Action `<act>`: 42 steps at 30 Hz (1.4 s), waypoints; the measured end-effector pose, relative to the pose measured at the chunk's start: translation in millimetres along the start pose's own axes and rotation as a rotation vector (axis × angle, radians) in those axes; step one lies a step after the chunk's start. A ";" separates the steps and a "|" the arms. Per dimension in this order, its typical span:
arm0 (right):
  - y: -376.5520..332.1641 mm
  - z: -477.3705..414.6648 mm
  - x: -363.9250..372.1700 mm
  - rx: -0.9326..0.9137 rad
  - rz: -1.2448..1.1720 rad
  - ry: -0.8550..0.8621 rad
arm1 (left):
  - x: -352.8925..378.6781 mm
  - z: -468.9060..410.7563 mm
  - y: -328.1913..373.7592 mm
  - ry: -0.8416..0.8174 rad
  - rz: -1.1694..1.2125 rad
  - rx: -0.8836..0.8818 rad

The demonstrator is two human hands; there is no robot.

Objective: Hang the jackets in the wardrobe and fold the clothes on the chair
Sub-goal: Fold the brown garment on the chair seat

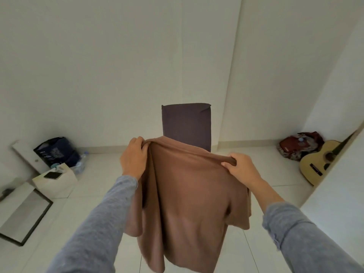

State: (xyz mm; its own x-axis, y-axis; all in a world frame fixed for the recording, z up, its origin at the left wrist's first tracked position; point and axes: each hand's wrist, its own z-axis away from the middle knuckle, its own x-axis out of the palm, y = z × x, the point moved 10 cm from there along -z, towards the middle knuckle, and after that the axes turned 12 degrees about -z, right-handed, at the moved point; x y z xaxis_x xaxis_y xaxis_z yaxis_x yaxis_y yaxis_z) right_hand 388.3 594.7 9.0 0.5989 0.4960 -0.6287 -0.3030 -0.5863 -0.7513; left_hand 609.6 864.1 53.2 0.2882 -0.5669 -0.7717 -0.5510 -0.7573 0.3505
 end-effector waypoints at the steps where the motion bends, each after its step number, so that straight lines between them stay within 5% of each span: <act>1: 15.1 0.7 -2.4 0.028 -0.004 0.038 | 8.7 4.4 1.2 -0.020 -0.023 0.043; 8: 76.1 13.6 -12.5 0.213 -0.020 0.326 | 69.6 21.7 -7.6 -0.205 -0.039 0.138; 21: 125.5 -54.4 16.4 0.320 -0.164 0.519 | 172.8 10.0 -48.0 -0.360 0.109 -0.101; 34: 255.7 -265.2 101.0 0.407 0.276 0.359 | 372.6 -124.0 -60.8 -0.366 -0.239 -0.126; 42: 374.4 -366.9 198.4 0.513 0.319 0.219 | 542.0 -152.5 -101.6 -0.501 -0.406 -0.268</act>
State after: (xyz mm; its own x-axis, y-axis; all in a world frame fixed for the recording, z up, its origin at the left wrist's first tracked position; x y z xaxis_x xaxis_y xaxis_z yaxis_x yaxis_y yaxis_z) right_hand 665.6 238.6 -323.3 0.5420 0.1736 -0.8222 -0.7747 -0.2758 -0.5690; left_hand 941.2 584.4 -319.8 -0.0013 -0.0532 -0.9986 -0.2454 -0.9680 0.0519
